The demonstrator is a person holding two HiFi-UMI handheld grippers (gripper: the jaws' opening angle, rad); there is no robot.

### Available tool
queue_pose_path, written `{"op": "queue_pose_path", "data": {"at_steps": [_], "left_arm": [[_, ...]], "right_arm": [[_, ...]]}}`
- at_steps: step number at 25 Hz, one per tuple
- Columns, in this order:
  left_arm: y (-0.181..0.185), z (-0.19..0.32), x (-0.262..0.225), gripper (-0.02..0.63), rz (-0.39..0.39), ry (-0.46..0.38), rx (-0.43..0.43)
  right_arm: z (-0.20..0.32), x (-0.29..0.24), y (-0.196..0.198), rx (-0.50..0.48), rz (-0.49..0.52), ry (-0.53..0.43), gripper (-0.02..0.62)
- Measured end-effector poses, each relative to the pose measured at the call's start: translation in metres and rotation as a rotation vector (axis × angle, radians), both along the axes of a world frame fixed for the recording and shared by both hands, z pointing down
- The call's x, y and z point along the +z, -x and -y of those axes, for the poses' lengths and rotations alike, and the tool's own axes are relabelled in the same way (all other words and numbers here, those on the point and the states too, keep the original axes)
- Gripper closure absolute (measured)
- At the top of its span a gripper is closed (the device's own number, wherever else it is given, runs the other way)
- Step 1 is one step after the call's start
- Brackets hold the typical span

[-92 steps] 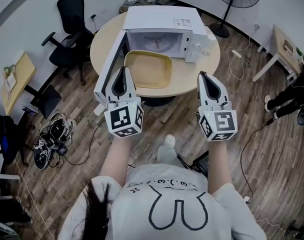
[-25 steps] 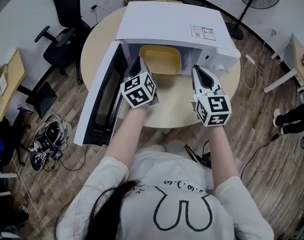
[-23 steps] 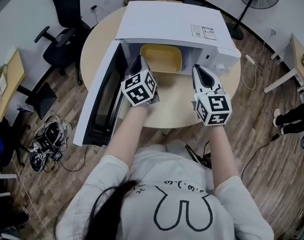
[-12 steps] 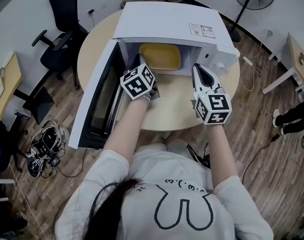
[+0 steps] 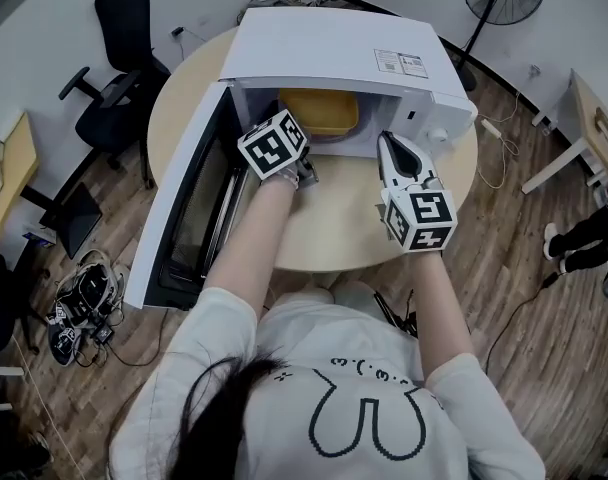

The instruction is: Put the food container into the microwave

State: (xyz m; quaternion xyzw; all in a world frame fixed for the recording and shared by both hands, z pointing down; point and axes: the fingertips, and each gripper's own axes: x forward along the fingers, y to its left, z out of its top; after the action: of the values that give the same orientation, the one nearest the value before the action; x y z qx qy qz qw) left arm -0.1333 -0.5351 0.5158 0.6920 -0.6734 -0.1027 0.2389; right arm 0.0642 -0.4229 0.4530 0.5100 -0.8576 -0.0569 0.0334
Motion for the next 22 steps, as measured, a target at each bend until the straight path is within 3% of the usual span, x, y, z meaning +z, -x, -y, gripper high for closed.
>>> {"op": "queue_pose_path", "data": {"at_steps": [9, 17, 18, 20, 22], "left_arm": [[-0.001, 0.028, 0.011, 0.586, -0.021, 0.067, -0.011], [0.001, 0.032, 0.016, 0.585, 0.044, 0.112, -0.028], [0.0, 0.031, 0.015, 0.568, 0.052, 0.111, -0.018], [-0.004, 0.03, 0.013, 0.455, 0.06, 0.107, 0.008], [-0.006, 0.027, 0.009, 0.451, 0.067, 0.106, 0.016]], "right_arm": [[0.011, 0.014, -0.005, 0.004, -0.024, -0.026, 0.563], [0.013, 0.021, -0.004, 0.0, -0.021, -0.028, 0.563], [0.013, 0.02, -0.002, -0.003, -0.022, -0.029, 0.563], [0.011, 0.017, 0.0, -0.008, -0.024, -0.03, 0.563], [0.009, 0.012, 0.0, -0.01, -0.024, -0.027, 0.563]]}}
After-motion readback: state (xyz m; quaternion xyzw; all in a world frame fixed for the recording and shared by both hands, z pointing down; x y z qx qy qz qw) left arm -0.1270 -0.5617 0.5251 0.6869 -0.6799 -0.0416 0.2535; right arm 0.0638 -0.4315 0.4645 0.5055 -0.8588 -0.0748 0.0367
